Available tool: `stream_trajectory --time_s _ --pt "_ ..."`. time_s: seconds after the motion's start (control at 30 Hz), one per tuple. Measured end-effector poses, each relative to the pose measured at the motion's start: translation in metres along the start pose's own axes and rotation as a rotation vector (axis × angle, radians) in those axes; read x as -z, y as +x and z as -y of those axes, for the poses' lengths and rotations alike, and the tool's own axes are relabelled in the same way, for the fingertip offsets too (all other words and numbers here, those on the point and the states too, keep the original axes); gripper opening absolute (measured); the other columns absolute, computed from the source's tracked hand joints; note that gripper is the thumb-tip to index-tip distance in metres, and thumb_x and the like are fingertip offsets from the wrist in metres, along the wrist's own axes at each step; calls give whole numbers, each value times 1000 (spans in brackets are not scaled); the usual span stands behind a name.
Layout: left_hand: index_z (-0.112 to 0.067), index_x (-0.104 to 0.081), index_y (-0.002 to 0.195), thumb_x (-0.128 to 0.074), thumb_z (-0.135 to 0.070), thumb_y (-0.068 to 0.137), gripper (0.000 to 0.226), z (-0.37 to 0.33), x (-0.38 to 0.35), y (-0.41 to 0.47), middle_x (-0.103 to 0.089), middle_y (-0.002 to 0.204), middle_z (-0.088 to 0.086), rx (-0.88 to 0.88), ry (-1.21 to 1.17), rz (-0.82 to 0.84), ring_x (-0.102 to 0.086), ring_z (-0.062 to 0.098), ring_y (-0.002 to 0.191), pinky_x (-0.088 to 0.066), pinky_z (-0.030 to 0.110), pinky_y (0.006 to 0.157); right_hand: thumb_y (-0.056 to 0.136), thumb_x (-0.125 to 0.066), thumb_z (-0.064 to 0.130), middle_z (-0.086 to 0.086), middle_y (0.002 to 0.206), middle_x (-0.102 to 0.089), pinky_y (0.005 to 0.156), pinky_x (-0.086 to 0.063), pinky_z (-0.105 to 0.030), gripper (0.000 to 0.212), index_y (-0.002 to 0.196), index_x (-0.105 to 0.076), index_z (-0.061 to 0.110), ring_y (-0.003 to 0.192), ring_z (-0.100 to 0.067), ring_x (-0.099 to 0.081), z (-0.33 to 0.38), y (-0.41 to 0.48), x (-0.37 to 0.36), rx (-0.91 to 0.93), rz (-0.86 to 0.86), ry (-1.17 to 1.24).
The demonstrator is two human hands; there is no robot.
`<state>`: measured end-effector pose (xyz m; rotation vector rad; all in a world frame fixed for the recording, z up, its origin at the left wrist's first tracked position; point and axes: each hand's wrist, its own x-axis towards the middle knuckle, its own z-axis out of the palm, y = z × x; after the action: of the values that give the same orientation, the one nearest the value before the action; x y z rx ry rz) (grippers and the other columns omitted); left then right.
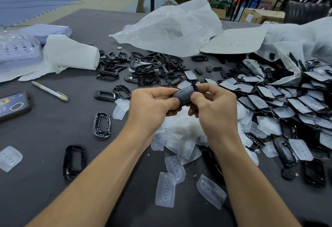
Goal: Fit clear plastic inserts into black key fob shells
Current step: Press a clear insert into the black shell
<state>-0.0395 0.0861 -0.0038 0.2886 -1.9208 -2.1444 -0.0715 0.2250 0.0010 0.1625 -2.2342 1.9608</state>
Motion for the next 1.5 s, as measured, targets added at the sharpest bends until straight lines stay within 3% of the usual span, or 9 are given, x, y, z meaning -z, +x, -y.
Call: stream_trajectory --time_s 0.17,0.33,0.57,0.7,0.87,1.17,1.33,1.5 --pt "-19 -83 89 -77 10 80 31 2 0 1 -81 82 8 1 -4 3 -77 20 68 -58 22 62 80 -61 4 -3 59 -70 53 -45 -27 21 80 -75 20 48 -16 -61 0 0 0 -17 3 40" --pt "-22 -84 83 -77 9 80 32 2 0 1 -81 83 9 3 -12 15 -78 23 71 -61 25 65 82 -71 20 1 59 -69 52 -46 -25 5 80 -75 18 46 -14 -60 0 -1 1 11 4 30" --pt "-19 -81 90 -76 7 82 28 2 -2 0 -80 80 8 -9 49 46 -75 16 66 -57 21 61 91 -71 8 0 55 -64 49 -44 -23 15 77 -71 15 46 -15 -53 0 2 3 -14 -6 26" --pt "-19 -82 83 -81 -4 85 15 1 -4 0 -80 76 7 -9 19 15 -74 17 62 -56 21 56 92 -69 7 -2 60 -68 50 -44 -21 20 74 -71 17 47 -15 -55 1 2 3 -26 5 43" --pt "-14 -82 88 -80 -5 87 9 3 -2 2 -79 75 8 -10 24 -27 -75 20 61 -57 22 57 92 -69 9 -5 57 -67 50 -44 -23 19 74 -72 16 46 -16 -55 1 1 1 -7 25 29" --pt "-13 -80 94 -78 1 88 15 4 -2 1 -81 82 10 -6 0 37 -76 22 67 -63 28 65 88 -75 13 0 54 -65 50 -44 -24 18 71 -72 19 45 -13 -55 -2 3 3 8 12 29" --pt "-7 -80 100 -75 -3 90 12 -1 0 1 -81 87 13 60 -36 69 -78 26 76 -62 27 66 89 -74 13 -3 61 -70 55 -49 -34 14 76 -74 18 46 -14 -56 -4 5 4 26 -1 26" --pt "-4 -82 99 -55 13 86 35 -7 6 1 -80 88 15 188 -89 193 -79 30 87 -63 29 67 90 -75 12 -2 61 -70 55 -49 -32 15 78 -75 19 46 -13 -54 -5 6 6 44 4 48"
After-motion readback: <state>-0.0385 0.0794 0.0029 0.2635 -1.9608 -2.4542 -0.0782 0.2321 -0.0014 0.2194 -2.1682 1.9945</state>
